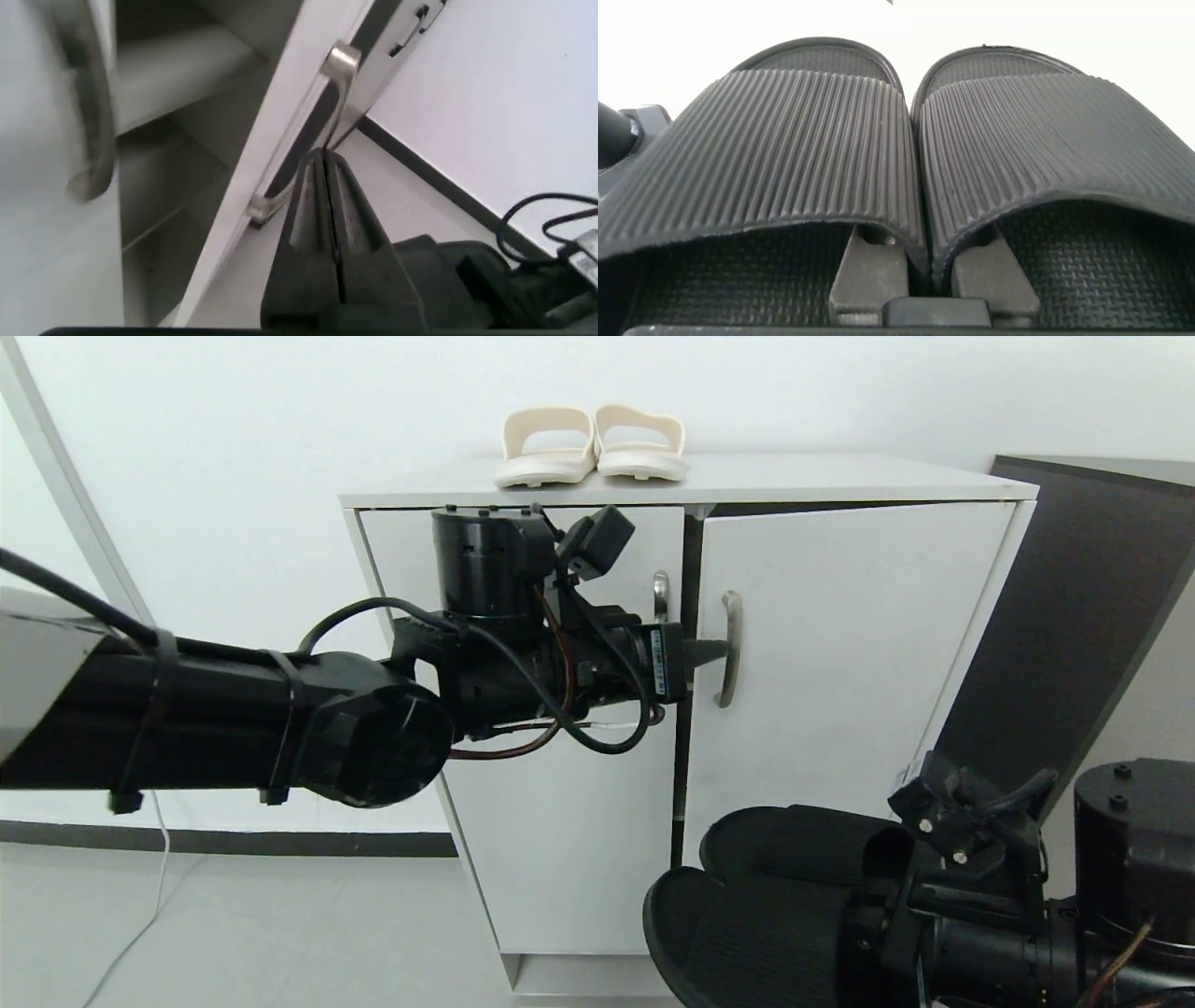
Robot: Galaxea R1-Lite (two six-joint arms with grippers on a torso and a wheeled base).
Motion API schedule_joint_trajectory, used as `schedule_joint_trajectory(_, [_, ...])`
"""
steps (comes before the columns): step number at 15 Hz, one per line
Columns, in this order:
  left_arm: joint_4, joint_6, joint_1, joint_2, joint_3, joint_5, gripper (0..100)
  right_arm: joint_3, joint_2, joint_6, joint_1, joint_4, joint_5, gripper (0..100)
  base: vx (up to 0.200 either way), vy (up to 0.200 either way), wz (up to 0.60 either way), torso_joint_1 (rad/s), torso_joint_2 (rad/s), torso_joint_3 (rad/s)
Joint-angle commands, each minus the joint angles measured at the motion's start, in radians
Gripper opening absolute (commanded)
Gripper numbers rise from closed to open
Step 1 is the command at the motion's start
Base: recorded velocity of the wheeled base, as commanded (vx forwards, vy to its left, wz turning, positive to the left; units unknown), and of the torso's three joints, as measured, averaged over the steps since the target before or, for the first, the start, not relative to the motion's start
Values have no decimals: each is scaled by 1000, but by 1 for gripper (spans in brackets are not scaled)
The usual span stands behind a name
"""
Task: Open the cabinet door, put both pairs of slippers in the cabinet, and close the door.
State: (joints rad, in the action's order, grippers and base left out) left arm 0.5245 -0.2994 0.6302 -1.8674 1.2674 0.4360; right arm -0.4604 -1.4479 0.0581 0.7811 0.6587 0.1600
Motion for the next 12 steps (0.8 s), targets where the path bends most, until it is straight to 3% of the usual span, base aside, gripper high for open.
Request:
schedule_joint_trajectory(1, [55, 0, 11, 102, -126, 0, 0, 2, 7, 0, 0, -1, 1, 0, 0, 0, 0, 0, 0, 0])
schedule_joint_trajectory(3, [103, -7, 6, 157, -191, 1, 0, 2, 4, -1, 0, -1, 0, 0, 0, 0, 0, 0, 0, 0])
schedule_joint_trajectory(6, [154, -9, -53, 131, -181, 4, 0, 0, 3, -1, 0, -1, 0, 0, 0, 0, 0, 0, 0, 0])
schedule_joint_trajectory(12, [187, -20, -83, -30, -13, 0, 0, 6, 6, -24, 0, -1, -4, 0, 0, 0, 0, 0, 0, 0])
